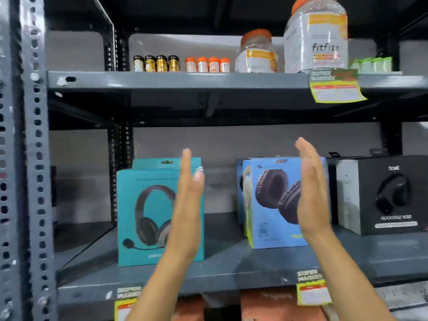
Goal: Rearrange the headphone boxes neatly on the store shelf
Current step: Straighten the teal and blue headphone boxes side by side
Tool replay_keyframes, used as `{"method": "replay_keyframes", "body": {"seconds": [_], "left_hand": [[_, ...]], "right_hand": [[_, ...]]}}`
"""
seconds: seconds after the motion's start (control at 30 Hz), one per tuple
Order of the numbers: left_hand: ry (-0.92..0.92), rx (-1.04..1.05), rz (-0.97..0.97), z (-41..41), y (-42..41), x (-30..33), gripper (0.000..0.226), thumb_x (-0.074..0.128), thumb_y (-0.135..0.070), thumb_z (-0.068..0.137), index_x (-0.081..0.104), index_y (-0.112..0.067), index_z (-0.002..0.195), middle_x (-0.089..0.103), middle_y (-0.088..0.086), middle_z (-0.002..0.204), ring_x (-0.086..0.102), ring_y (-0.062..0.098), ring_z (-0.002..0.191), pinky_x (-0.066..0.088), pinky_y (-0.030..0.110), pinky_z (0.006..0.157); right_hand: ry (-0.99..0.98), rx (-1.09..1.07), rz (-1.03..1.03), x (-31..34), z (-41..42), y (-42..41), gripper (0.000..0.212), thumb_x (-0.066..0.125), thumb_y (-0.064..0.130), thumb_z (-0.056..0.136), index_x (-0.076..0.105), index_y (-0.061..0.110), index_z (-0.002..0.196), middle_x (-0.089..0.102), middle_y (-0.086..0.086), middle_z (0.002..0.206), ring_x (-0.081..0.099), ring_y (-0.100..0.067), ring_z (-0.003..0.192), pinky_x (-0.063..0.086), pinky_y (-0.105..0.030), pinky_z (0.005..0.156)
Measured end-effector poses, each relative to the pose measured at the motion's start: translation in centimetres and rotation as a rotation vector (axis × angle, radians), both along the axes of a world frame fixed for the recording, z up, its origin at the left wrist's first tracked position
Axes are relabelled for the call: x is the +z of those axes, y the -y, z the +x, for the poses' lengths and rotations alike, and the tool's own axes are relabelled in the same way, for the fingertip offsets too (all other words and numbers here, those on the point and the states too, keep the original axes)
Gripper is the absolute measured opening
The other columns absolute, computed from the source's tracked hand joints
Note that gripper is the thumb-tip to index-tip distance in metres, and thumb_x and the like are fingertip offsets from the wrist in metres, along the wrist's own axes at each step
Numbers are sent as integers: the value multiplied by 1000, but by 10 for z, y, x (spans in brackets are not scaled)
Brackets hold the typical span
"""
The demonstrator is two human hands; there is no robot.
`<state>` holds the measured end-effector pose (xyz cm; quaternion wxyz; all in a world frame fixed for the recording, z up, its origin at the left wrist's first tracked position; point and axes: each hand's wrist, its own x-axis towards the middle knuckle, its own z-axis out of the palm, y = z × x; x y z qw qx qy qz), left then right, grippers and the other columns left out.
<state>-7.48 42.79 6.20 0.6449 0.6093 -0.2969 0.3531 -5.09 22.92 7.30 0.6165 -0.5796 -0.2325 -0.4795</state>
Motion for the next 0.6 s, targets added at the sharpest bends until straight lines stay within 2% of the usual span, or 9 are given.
{"method": "replay_keyframes", "body": {"seconds": [0.13, 0.2, 0.27, 0.33, 0.4, 0.47, 0.5, 0.57, 0.6], "left_hand": [[-293, -172, 35, 47, 60, -21, 62, 36, -64, 85, 17, -52, 143, 13, -34, 151, 16, -23, 129, 10, 19, 110], [-444, -181, 7, 75, 88, -30, 62, 34, -62, 91, 15, -45, 148, 14, -26, 155, 14, -11, 132, 11, 24, 107], [-574, -182, -57, 99, 109, -38, 63, 32, -63, 93, 25, -35, 149, 29, -20, 151, 26, 2, 137, 22, 28, 105], [-693, -220, -109, 118, 118, -46, 60, 33, -65, 92, 57, -26, 132, 61, -6, 131, 60, 19, 118, 46, 33, 93], [-780, -249, -145, 128, 125, -45, 60, 36, -66, 91, 75, -22, 103, 78, 9, 101, 74, 29, 86, 57, 36, 72], [-826, -250, -171, 138, 126, -42, 56, 41, -64, 90, 77, -21, 82, 79, 10, 83, 75, 27, 68, 57, 33, 58], [-828, -250, -164, 143, 127, -40, 54, 44, -63, 89, 75, -21, 77, 79, 8, 78, 74, 26, 63, 56, 30, 53], [-806, -272, -128, 152, 128, -36, 51, 48, -65, 86, 74, -22, 79, 78, 7, 78, 73, 25, 64, 56, 30, 53], [-806, -280, -105, 154, 129, -34, 50, 50, -66, 84, 74, -23, 77, 77, 6, 76, 73, 26, 63, 55, 30, 53]], "right_hand": [[-109, 14, 179, -14, 25, 68, 44, 31, 39, 103, 34, 31, 146, 39, 26, 145, 33, 15, 131, 21, -28, 118], [-216, 23, 174, -28, 43, 100, 48, 28, 45, 102, 27, 35, 148, 28, 27, 149, 27, 11, 134, 17, -29, 118], [-346, 48, 176, -42, 61, 125, 51, 26, 51, 100, 22, 38, 149, 24, 25, 148, 22, 6, 135, 17, -27, 113], [-522, 120, 269, -52, 80, 140, 57, 28, 57, 97, 25, 35, 149, 31, 19, 141, 29, 1, 127, 24, -26, 102], [-749, 188, 330, -56, 102, 153, 60, 31, 60, 95, 35, 27, 146, 41, 13, 132, 41, -9, 118, 34, -32, 95], [-925, 301, 307, -54, 119, 157, 54, 36, 59, 95, 56, 20, 127, 61, -1, 121, 59, -24, 103, 47, -38, 81], [-972, 368, 272, -53, 126, 157, 47, 42, 56, 94, 65, 18, 107, 70, -6, 103, 66, -27, 87, 51, -36, 69], [-1000, 460, 206, -52, 137, 156, 39, 53, 45, 90, 64, 18, 65, 69, -4, 62, 64, -23, 52, 49, -26, 48], [-1001, 476, 189, -52, 141, 154, 42, 55, 42, 88, 60, 20, 53, 64, -2, 50, 60, -21, 42, 46, -22, 44]]}}
